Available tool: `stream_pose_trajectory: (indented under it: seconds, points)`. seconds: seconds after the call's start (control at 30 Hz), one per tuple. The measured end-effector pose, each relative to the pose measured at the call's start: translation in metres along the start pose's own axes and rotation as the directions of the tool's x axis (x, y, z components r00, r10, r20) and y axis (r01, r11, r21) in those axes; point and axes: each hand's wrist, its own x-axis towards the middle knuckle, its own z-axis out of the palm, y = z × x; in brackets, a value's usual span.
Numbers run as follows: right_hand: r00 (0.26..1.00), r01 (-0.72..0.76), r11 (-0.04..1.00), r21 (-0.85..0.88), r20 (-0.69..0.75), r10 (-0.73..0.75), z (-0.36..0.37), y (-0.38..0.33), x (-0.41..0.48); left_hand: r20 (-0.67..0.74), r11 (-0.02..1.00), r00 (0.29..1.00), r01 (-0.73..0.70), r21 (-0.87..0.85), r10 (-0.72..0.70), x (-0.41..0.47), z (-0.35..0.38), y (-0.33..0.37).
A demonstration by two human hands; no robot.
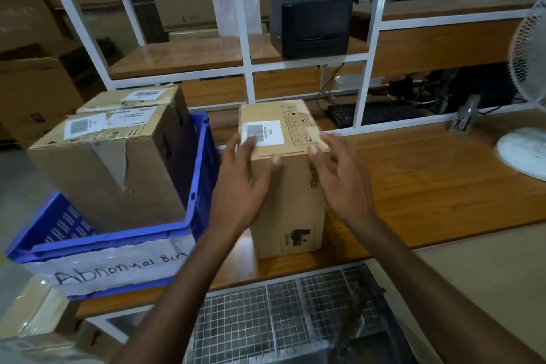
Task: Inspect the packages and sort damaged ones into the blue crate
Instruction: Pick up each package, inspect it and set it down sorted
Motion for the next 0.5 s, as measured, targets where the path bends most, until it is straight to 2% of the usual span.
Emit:
stream_pose_trajectory:
  seconds: [0.07,0.13,0.27,0.4,0.5]
  points:
    - [0.989,-0.102,0.994,0.031,0.112,0.098,0.01,0.025,-0.028,0.013,0.98,0.998,0.063,-0.188,-0.062,-0.03,0.013,-0.01]
    - [0.975,-0.119,0.991,-0.061,0.179,0.128,0.021,0.041,-0.048,-0.001,0.985,0.998,0.054,-0.163,-0.055,-0.046,0.026,-0.021]
    - [0.992,-0.075,0.987,-0.14,0.086,0.088,0.021,0.034,-0.041,-0.13,0.996,0.991,0.034,-0.081,-0.044,-0.042,0.028,-0.031]
    - [1.0,-0.005,0.986,-0.167,0.001,0.005,0.003,-0.003,-0.013,-0.292,0.999,0.956,0.03,-0.03,-0.037,-0.02,0.0,-0.009]
    - [0.999,0.04,0.992,-0.12,-0.008,-0.042,-0.003,-0.024,0.009,-0.309,0.998,0.95,0.056,0.006,-0.051,0.001,-0.016,0.007]
